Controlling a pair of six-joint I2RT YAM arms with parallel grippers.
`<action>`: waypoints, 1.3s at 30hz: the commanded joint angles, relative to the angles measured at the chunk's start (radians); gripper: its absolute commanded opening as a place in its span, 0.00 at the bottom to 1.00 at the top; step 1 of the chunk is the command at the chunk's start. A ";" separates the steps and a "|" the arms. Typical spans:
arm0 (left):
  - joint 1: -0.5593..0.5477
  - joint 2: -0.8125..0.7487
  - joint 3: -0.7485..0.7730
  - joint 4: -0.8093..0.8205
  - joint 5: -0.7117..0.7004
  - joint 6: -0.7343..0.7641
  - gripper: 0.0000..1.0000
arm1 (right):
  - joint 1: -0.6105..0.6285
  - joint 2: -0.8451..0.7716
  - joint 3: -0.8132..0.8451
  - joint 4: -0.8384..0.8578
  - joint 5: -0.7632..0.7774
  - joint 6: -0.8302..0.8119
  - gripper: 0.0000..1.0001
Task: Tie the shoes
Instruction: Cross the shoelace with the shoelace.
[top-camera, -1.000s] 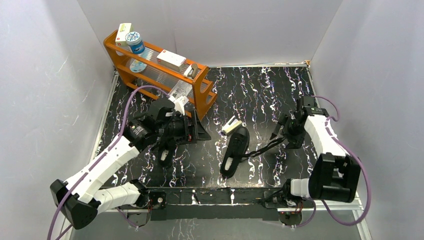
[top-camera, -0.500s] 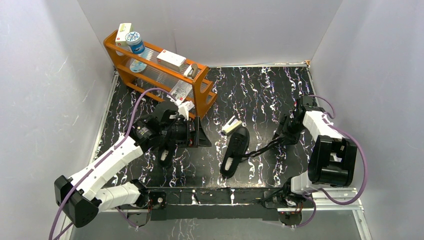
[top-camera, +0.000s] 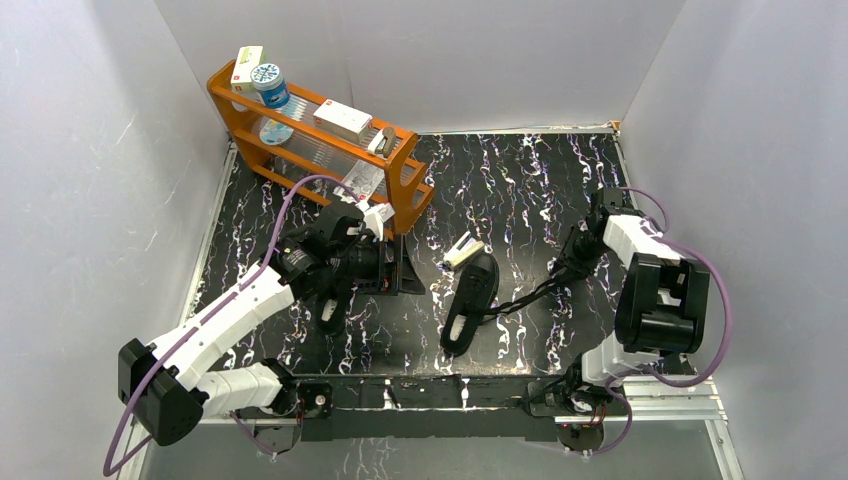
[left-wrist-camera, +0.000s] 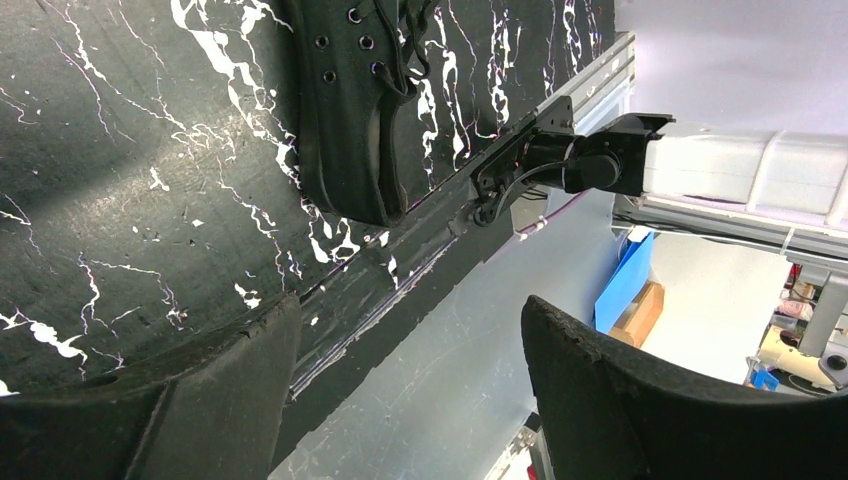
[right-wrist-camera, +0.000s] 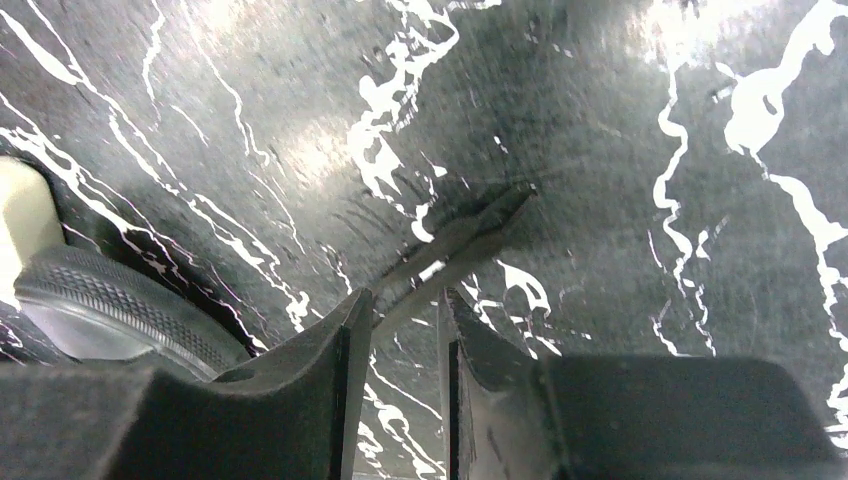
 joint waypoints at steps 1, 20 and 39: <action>-0.001 -0.012 0.023 0.004 0.035 0.025 0.77 | -0.002 0.042 0.045 0.040 -0.038 0.021 0.38; -0.001 -0.099 0.035 -0.033 -0.015 0.018 0.78 | 0.027 0.074 -0.095 0.143 0.086 0.153 0.30; 0.000 -0.308 0.019 -0.132 -0.128 -0.038 0.82 | 0.680 -0.311 0.130 0.210 0.001 0.357 0.00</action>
